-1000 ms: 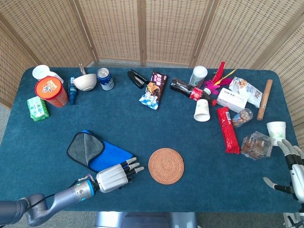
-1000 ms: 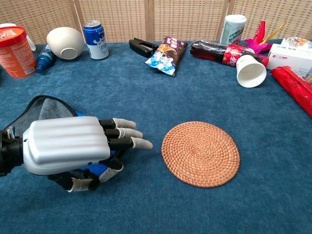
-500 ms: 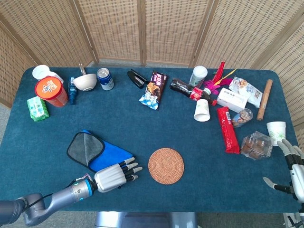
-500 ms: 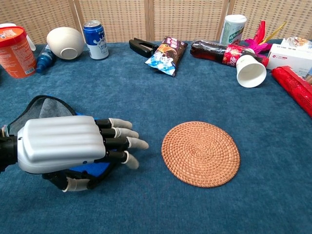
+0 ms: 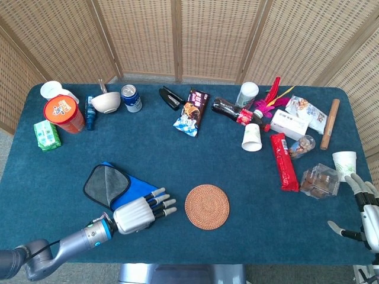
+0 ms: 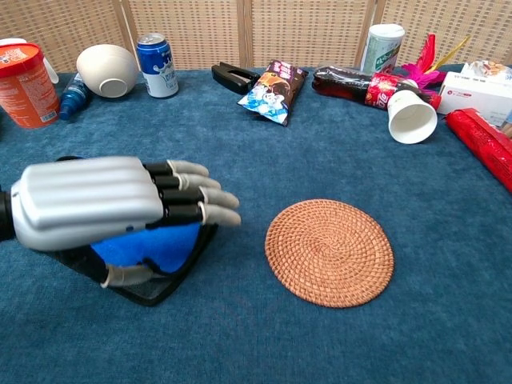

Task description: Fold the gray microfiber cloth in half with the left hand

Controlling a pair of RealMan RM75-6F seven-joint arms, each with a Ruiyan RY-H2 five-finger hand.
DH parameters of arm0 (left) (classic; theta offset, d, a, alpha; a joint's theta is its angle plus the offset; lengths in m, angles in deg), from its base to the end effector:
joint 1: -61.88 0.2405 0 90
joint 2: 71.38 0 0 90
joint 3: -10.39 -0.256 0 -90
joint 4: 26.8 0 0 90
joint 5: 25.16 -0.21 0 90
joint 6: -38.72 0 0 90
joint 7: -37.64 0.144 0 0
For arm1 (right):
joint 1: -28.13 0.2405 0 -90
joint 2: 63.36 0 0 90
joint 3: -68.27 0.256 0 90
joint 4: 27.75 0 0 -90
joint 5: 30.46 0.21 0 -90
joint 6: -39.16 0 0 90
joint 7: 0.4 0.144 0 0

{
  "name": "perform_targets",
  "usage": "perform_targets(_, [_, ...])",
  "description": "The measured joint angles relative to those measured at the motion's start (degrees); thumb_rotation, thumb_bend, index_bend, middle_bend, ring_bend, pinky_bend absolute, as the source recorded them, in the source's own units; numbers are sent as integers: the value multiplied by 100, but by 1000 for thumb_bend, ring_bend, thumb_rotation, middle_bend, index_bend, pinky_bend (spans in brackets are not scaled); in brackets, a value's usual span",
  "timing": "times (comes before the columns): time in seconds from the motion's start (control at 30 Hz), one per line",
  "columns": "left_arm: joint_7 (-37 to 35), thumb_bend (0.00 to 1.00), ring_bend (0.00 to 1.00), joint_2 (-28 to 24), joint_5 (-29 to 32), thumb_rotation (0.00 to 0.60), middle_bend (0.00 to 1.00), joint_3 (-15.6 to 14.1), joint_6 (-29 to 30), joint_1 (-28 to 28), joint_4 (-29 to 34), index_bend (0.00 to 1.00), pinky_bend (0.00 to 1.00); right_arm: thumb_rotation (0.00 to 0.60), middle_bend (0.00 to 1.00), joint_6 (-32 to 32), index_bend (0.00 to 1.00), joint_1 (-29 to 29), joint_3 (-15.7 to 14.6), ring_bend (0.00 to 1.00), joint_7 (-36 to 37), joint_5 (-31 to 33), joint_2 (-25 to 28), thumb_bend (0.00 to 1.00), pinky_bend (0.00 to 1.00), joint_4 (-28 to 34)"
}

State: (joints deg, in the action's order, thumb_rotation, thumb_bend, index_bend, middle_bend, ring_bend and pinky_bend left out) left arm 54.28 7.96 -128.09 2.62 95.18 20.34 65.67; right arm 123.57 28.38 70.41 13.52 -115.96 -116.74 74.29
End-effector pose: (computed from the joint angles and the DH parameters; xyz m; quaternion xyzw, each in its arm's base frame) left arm -0.1501 0.2358 -0.0155 -0.9061 -0.1316 -0.3356 0.2217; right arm -0.3049 -0.1524 0.1986 0.5305 -0.4813 0.4232 0.5548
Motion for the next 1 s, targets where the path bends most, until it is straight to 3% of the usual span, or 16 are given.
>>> perform_targets(0.37, [-921,429,0,-288,-115,600,0,0,431,51,34,37,0,600,0,-22,0,14,-4,0,-64,5,-21,0,0,12])
perform_targets(0.7, [-810,428,0,-287,25,600,0,102,395,88,-194,48,0,600,0,-18,0,12,-4,0,-64,8,-21,0,0,14])
perform_targets(1.0, [-728,428,0,-206,739,600,0,395,154,133,-654,121,0,600,0,-44,0,27,-8,0,-74,10,-31,0,0,5])
